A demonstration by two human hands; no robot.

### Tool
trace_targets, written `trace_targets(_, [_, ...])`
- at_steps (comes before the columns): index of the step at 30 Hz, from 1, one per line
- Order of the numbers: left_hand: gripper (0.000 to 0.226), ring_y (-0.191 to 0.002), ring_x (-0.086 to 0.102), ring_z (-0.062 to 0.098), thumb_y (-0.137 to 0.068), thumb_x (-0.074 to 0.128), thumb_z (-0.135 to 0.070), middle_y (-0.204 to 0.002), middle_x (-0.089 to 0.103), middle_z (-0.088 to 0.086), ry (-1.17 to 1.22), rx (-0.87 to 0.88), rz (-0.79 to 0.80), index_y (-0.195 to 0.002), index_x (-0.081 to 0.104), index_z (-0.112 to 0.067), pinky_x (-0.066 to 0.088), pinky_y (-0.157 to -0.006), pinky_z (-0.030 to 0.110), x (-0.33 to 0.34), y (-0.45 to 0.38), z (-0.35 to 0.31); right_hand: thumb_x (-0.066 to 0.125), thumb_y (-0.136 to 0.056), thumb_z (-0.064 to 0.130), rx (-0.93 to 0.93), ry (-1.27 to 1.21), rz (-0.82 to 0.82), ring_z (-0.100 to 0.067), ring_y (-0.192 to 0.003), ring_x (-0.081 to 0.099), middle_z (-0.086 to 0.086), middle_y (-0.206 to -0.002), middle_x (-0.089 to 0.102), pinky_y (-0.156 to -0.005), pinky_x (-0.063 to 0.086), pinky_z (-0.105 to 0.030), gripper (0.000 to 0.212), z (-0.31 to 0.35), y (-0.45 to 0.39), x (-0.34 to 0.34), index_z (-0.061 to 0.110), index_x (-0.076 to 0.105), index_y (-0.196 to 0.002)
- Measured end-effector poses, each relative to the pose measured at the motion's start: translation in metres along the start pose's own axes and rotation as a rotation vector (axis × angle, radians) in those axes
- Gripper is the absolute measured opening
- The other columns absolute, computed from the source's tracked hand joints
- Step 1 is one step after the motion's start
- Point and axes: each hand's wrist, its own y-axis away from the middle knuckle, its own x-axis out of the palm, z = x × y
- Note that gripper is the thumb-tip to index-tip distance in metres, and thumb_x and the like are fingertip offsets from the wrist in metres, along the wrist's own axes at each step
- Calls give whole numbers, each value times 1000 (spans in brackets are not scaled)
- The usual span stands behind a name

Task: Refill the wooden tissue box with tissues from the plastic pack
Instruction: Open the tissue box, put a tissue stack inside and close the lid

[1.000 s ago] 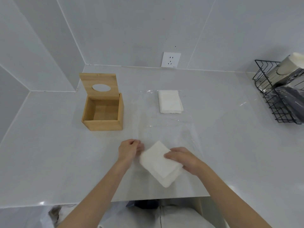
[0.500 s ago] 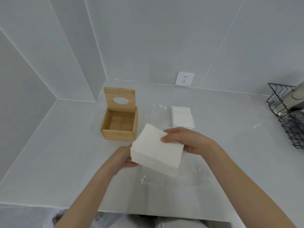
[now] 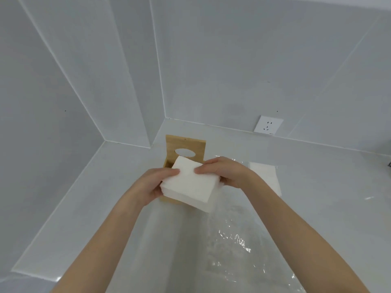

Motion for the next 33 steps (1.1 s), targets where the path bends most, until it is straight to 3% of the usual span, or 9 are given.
trace_targets(4, [24, -79, 64, 18, -83, 62, -17, -92, 68, 8, 29, 31, -80, -104, 65, -4, 55, -54, 19, -12, -21, -5, 73, -75, 26, 93, -308, -69, -22, -78, 68, -7, -90, 70, -71, 57, -34, 33, -13, -20, 3, 10, 64, -102])
trace_targets(9, [27, -83, 64, 21, -82, 66, -15, -96, 69, 10, -103, 61, -221, -106, 64, -4, 54, -60, 24, -21, -37, 0, 68, -78, 10, 110, -435, -181, -24, -64, 68, -15, -83, 68, -64, 60, -33, 27, -30, -28, 12, -5, 63, -100])
trace_targets(14, [19, -83, 62, 23, -78, 68, -14, -87, 68, 9, -503, 209, -407, -93, 69, -2, 44, -71, 27, -18, -45, -2, 68, -71, 6, 35, -165, -418, -28, -64, 66, -20, -80, 68, -61, 61, -38, 24, -25, -39, 30, -14, 65, -85])
trace_targets(17, [17, -82, 62, 23, -76, 68, -16, -83, 68, 7, -746, 297, -457, -87, 71, -3, 44, -70, 29, -16, -48, -5, 64, -64, 15, 41, 258, -551, -23, -51, 50, -5, -56, 53, -50, 47, -28, 17, -16, -41, 40, 7, 52, -57])
trace_targets(19, [22, -97, 59, 27, -75, 70, -21, -97, 67, 11, -876, 316, -498, -88, 72, -4, 44, -75, 32, -16, -52, -5, 60, -68, 15, 64, 434, -571, -18, -47, 40, 1, -52, 42, -45, 29, -21, 28, -11, -41, 45, 13, 37, -52])
trace_targets(22, [26, -119, 41, 24, -73, 73, -23, -118, 55, 8, -961, 340, -519, -90, 71, -4, 40, -87, 33, -16, -58, -5, 52, -76, 14, 71, 533, -572, -19, -49, 37, 1, -54, 37, -46, 23, -23, 31, -8, -45, 46, 14, 31, -53])
trace_targets(26, [23, -133, 26, 20, -69, 75, -25, -133, 49, 4, -1032, 307, -470, -82, 72, -6, 32, -100, 37, -16, -65, 1, 47, -80, 15, 59, 636, -601, -28, -78, 48, 2, -63, 39, -51, 27, -25, 22, -7, -49, 44, 12, 43, -60])
trace_targets(29, [22, -140, 15, 20, -71, 73, -29, -144, 40, 3, -1117, 281, -436, -81, 73, -10, 22, -107, 40, -15, -71, 8, 50, -82, 17, 25, 737, -617, -25, -109, 39, -5, -95, 49, -65, 33, -30, 17, -10, -50, 43, 6, 63, -86])
trace_targets(33, [22, -143, 4, 21, -76, 66, -31, -150, 31, 4, -1314, 267, -426, -80, 73, -11, 8, -113, 44, -10, -75, 10, 48, -83, 17, -19, 913, -653, -29, -117, 33, -8, -114, 51, -85, 34, -31, 23, -14, -53, 48, 5, 66, -92])
